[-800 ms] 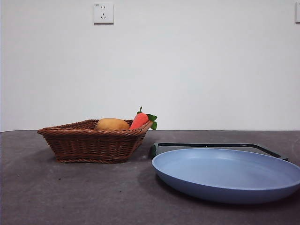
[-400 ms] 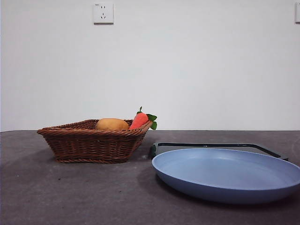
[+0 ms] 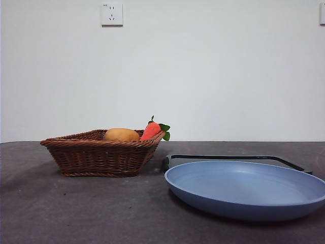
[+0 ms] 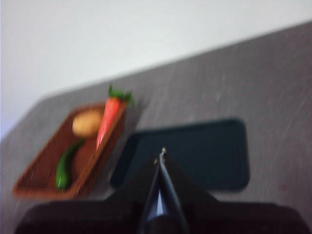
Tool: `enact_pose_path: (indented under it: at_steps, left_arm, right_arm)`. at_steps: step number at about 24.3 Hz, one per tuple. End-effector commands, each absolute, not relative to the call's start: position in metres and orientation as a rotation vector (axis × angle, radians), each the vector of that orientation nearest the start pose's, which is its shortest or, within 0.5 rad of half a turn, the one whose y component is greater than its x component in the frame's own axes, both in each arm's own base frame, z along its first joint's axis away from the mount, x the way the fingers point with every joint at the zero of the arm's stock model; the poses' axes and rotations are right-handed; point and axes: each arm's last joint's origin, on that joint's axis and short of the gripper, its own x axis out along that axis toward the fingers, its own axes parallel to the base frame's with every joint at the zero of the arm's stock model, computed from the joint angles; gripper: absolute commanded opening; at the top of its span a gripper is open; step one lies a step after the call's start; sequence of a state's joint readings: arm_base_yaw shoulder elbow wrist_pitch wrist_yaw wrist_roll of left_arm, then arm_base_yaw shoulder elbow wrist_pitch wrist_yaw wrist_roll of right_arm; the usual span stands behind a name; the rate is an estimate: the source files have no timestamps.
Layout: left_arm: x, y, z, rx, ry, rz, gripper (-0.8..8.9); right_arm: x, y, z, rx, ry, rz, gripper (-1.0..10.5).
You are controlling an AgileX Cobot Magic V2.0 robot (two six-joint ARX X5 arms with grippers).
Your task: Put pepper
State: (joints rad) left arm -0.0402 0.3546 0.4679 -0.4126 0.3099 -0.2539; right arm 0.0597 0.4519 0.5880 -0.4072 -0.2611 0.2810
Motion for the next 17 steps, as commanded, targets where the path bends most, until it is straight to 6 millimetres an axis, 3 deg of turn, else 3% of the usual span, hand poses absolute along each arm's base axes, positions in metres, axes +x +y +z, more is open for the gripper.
enact_pose_path:
  at_steps: [1, 9, 13, 15, 16, 17]
  left_arm:
    - [0.102, -0.014, 0.262, -0.232, 0.375, -0.366, 0.06]
    - [0.109, -0.018, 0.271, -0.187, 0.516, -0.499, 0.06]
    - [0.11, -0.018, 0.27, -0.192, 0.53, -0.511, 0.32]
    - [0.111, -0.018, 0.271, -0.196, 0.528, -0.509, 2.09]
    - [0.111, -0.018, 0.271, -0.195, 0.526, -0.51, 3.25]
    - [0.111, -0.018, 0.271, -0.195, 0.526, -0.51, 3.59]
  right_arm:
    - [0.112, 0.015, 0.3, 0.215, 0.419, 0.321, 0.1]
    - [0.119, 0.018, 0.31, 0.091, 0.711, 0.394, 0.1]
    - [0.121, 0.018, 0.309, 0.086, 0.731, 0.396, 0.2]
    - [0.121, 0.018, 0.309, 0.086, 0.731, 0.395, 1.4]
    - [0.121, 0.018, 0.309, 0.092, 0.733, 0.392, 2.5]
    - [0.121, 0.018, 0.309, 0.099, 0.734, 0.39, 3.0]
